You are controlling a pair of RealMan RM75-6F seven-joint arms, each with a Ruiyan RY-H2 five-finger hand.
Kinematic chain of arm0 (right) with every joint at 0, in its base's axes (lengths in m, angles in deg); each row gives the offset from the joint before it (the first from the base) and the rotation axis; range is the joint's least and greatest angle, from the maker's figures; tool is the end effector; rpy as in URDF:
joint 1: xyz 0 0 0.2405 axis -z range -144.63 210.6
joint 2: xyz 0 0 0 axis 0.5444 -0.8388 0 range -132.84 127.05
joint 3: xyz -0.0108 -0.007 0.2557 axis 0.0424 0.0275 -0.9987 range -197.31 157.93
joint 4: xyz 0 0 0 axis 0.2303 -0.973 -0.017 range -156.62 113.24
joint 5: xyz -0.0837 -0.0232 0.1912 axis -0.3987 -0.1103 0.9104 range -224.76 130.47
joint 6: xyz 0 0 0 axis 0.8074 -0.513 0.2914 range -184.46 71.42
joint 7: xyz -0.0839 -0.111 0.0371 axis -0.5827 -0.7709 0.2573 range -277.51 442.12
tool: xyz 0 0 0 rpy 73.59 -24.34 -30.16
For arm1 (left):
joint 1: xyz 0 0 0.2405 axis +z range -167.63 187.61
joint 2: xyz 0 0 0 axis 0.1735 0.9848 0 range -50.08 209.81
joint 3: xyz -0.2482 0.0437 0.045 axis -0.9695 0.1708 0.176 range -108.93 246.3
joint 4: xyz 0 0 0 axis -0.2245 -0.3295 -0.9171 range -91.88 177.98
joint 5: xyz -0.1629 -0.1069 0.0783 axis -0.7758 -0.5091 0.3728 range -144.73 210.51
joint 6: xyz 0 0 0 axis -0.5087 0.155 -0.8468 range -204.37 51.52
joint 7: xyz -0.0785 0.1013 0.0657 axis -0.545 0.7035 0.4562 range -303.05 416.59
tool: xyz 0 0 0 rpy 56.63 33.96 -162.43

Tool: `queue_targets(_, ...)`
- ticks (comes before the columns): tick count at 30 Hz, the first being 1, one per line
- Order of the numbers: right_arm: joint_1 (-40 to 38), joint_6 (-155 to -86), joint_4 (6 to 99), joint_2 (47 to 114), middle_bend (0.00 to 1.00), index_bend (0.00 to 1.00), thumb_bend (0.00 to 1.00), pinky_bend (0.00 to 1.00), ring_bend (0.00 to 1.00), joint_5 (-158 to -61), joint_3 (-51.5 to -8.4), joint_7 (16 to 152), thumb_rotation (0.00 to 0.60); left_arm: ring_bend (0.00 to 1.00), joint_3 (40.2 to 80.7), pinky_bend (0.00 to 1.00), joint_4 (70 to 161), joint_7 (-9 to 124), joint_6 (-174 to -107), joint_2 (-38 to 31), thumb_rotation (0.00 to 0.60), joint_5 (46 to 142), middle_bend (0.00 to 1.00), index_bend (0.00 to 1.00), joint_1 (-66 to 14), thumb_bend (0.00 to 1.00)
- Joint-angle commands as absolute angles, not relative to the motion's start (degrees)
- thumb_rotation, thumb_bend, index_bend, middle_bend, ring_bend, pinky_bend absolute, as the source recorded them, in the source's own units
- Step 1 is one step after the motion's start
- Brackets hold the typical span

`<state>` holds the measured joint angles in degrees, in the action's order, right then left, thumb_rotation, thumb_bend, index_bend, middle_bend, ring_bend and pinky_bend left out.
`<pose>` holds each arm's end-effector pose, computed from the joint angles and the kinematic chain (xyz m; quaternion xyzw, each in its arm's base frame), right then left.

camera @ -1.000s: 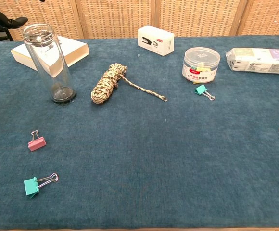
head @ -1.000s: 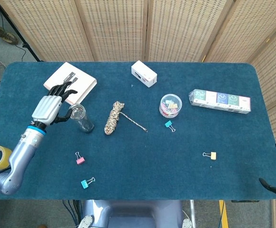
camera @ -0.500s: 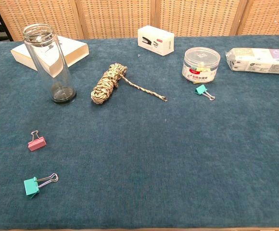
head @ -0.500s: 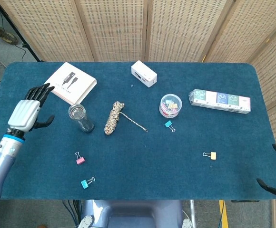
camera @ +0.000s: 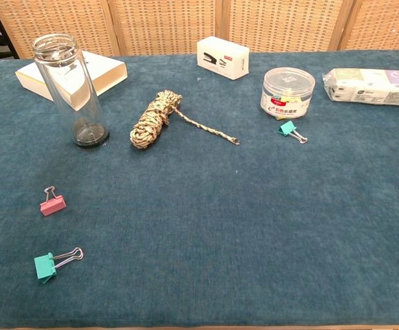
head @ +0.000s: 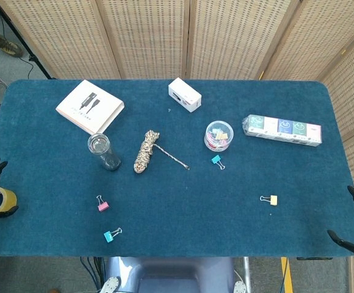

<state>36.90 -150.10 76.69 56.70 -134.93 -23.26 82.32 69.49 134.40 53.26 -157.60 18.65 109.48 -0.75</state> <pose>-0.3065 -0.1352 0.1940 0.5390 -0.3828 0.4038 0.6324 -0.3300 0.2002 0.1713 -0.5832 -0.4256 -0.3518 0.5958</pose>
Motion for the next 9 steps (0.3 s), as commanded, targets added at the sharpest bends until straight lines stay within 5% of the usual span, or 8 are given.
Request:
queue_targets(1, 36.97, -150.28, 76.77, 56.72, 0.0, 0.0, 0.07, 0.0, 0.0, -135.1, -23.21, 82.21, 0.6, 0.0, 69.29, 0.0, 132.85, 52.56, -159.86, 17.45, 0.6, 110.94, 0.0, 0.0, 0.53, 0.01)
queue_targets(9, 37.14, -150.71, 76.65, 56.63, 0.0, 0.0, 0.07, 0.0, 0.0, -135.14, -23.32, 82.2, 0.6, 0.0, 68.51, 0.0, 131.17, 54.25, -163.12, 15.85, 0.6, 113.77, 0.0, 0.0, 2.07, 0.01)
